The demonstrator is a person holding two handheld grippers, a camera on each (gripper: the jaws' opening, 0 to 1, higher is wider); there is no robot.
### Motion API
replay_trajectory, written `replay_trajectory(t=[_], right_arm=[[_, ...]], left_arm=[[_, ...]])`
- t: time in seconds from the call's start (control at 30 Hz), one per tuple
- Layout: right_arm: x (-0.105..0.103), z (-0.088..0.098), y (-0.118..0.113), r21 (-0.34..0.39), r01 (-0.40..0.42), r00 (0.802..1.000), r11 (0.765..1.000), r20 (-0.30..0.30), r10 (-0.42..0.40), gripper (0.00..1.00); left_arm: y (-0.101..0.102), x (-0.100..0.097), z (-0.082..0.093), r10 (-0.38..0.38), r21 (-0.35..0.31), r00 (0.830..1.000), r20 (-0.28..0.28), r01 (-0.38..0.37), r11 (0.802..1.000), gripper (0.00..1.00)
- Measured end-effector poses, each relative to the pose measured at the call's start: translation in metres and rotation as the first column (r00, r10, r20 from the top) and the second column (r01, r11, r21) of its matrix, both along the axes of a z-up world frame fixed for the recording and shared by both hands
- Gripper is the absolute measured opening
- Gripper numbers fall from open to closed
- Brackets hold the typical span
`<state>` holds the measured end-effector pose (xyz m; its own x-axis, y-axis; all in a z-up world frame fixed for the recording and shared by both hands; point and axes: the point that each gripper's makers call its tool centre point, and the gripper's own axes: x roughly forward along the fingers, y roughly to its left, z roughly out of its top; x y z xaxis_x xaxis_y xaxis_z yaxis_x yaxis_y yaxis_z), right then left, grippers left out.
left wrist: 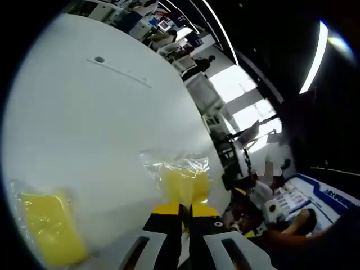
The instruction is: Compare the silicone blocks by pressing each to a similar depth, holding the contact briefly, and releasing to observe deformation and rebound differences across the visible hardness samples.
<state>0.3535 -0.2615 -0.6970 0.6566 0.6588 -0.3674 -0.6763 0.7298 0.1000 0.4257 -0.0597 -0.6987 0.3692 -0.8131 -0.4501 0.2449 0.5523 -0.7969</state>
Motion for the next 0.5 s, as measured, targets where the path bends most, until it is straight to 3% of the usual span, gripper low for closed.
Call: replay_trajectory(t=[0.3,0.5], right_arm=[[-0.002,-0.006,0.004,0.011,-0.014,1.000,1.000,-0.022,0.015,0.97],[-0.003,-0.009,0.006,0.004,-0.024,0.999,1.000,-0.033,0.024,0.97]], left_arm=[[0.002,-0.001,-0.031,0.008,0.016,0.997,-0.079,-0.007,1.000,0.00],[-0.001,0.001,-0.040,0.010,0.014,0.994,-0.112,-0.009,1.000,0.00]])
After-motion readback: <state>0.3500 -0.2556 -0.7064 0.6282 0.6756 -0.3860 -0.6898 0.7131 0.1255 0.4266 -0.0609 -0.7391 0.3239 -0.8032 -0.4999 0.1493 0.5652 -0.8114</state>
